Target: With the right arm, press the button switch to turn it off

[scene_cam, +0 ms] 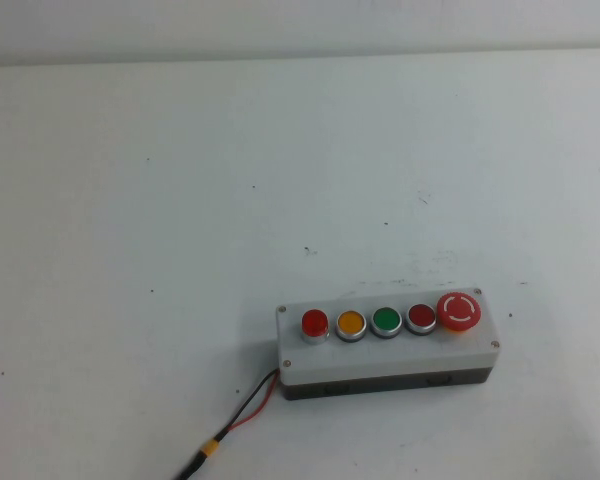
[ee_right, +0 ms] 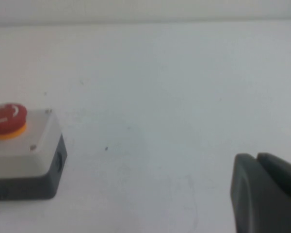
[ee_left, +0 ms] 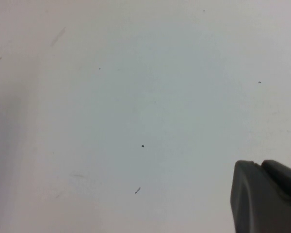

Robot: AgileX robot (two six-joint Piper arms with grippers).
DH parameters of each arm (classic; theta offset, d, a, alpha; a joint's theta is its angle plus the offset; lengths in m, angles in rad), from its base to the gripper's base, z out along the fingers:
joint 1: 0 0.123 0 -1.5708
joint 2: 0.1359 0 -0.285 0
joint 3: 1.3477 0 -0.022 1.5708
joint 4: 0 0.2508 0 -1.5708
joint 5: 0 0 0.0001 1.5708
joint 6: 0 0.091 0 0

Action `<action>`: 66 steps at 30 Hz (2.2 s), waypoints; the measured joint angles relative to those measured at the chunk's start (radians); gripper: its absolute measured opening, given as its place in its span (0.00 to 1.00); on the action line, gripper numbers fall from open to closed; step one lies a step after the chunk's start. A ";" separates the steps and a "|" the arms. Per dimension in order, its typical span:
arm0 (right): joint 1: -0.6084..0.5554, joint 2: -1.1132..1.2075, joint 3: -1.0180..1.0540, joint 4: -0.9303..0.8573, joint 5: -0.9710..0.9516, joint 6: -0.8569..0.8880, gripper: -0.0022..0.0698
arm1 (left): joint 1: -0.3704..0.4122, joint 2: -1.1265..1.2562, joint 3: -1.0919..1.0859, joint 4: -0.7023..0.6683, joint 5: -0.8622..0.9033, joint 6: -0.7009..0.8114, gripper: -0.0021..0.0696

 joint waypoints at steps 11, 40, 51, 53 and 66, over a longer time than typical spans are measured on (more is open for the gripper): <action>-0.002 0.000 0.000 -0.003 0.067 -0.004 0.01 | 0.000 0.000 0.000 0.000 0.000 0.000 0.03; -0.002 0.000 0.000 -0.006 0.069 -0.004 0.01 | 0.000 0.000 0.000 0.000 0.000 0.000 0.03; -0.002 0.000 0.000 -0.006 0.069 -0.006 0.01 | 0.000 0.000 0.000 0.000 0.000 0.000 0.03; -0.002 0.000 0.000 -0.006 0.069 -0.006 0.01 | 0.000 0.000 0.000 0.000 0.000 0.000 0.03; -0.002 0.000 0.000 -0.006 0.070 -0.006 0.01 | 0.000 0.000 0.000 0.000 0.000 0.000 0.03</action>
